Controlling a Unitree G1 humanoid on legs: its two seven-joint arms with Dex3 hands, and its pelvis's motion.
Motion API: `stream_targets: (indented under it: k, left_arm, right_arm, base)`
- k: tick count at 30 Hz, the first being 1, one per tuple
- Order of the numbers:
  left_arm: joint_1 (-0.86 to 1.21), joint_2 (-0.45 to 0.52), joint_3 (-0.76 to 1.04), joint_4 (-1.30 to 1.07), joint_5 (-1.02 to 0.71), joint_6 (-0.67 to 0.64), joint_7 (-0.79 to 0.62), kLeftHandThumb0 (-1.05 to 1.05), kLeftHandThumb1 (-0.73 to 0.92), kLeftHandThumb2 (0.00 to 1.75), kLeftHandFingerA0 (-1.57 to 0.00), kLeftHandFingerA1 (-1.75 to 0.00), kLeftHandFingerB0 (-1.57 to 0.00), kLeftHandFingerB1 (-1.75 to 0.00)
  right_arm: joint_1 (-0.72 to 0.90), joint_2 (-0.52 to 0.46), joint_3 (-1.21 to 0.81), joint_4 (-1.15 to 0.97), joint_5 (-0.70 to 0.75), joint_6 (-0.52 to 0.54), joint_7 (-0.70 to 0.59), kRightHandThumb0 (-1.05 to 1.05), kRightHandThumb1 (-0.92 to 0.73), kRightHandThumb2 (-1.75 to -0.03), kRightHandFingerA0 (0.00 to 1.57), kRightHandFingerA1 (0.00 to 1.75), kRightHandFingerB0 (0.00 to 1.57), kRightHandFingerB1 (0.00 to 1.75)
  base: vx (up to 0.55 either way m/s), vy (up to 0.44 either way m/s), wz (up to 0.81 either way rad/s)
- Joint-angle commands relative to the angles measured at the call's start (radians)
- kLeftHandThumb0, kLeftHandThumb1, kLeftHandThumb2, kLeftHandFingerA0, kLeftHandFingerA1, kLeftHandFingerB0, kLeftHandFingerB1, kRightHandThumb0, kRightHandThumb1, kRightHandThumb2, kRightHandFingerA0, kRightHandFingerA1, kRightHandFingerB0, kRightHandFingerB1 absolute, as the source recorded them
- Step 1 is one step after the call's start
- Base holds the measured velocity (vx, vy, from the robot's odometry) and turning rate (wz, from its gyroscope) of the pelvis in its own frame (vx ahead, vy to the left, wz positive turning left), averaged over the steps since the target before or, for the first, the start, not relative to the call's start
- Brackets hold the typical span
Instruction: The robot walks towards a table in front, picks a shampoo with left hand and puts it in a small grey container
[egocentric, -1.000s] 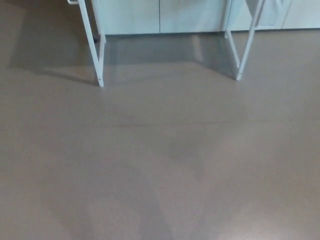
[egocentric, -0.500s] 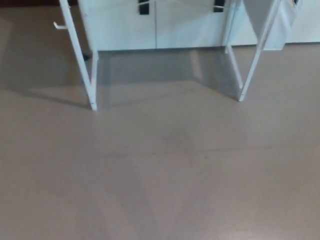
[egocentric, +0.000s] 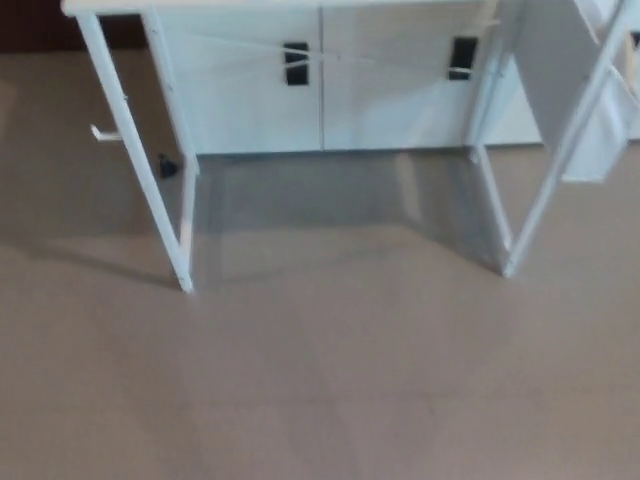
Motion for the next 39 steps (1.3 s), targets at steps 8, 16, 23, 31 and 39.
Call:
stream_targets:
  k: [8, 16, 23, 31, 39]
  left_arm:
    - [0.005, 0.025, -0.01, 0.005, 0.005, 0.008, -0.009, -0.3, 0.65, 0.59, -0.66, -0.43, -0.48, -0.37]
    - [0.0, 0.035, -0.035, 0.011, 0.02, 0.018, -0.004, -0.3, 0.61, 0.58, -0.69, -0.43, -0.51, -0.38]
    - [0.009, 0.041, -0.049, 0.006, 0.022, 0.005, -0.008, -0.38, 0.52, 0.77, -0.67, -0.57, -0.49, -0.5]
    - [0.008, 0.041, -0.045, 0.005, 0.008, -0.002, -0.022, -0.3, 0.61, 0.58, -0.74, -0.48, -0.56, -0.41]
    - [-0.007, 0.044, -0.049, 0.006, 0.015, 0.007, -0.019, -0.3, 0.58, 0.58, -0.78, -0.5, -0.57, -0.41]
  right_arm:
    - [0.003, 0.002, 0.01, 0.001, -0.003, -0.003, -0.01, -0.2, -0.58, -0.57, 0.68, 0.49, 0.49, 0.4]
    - [0.008, 0.005, 0.026, -0.002, -0.008, 0.0, -0.015, -0.23, -0.58, -0.57, 0.7, 0.49, 0.49, 0.39]
    - [0.021, 0.01, 0.021, 0.001, 0.002, -0.016, -0.003, -0.22, -0.58, -0.57, 0.67, 0.49, 0.5, 0.4]
    - [0.027, 0.009, 0.03, -0.018, -0.004, -0.005, 0.002, -0.23, -0.59, -0.57, 0.72, 0.51, 0.5, 0.4]
    - [0.028, 0.01, 0.027, -0.031, 0.004, -0.009, 0.012, -0.24, -0.6, -0.58, 0.69, 0.5, 0.51, 0.41]
  base:
    - [0.4, -0.019, -0.14]
    - [0.43, 0.193, -0.32]
    - [0.22, 0.051, 0.06]
    - [0.17, -0.161, 0.05]
    - [0.07, 0.044, -0.07]
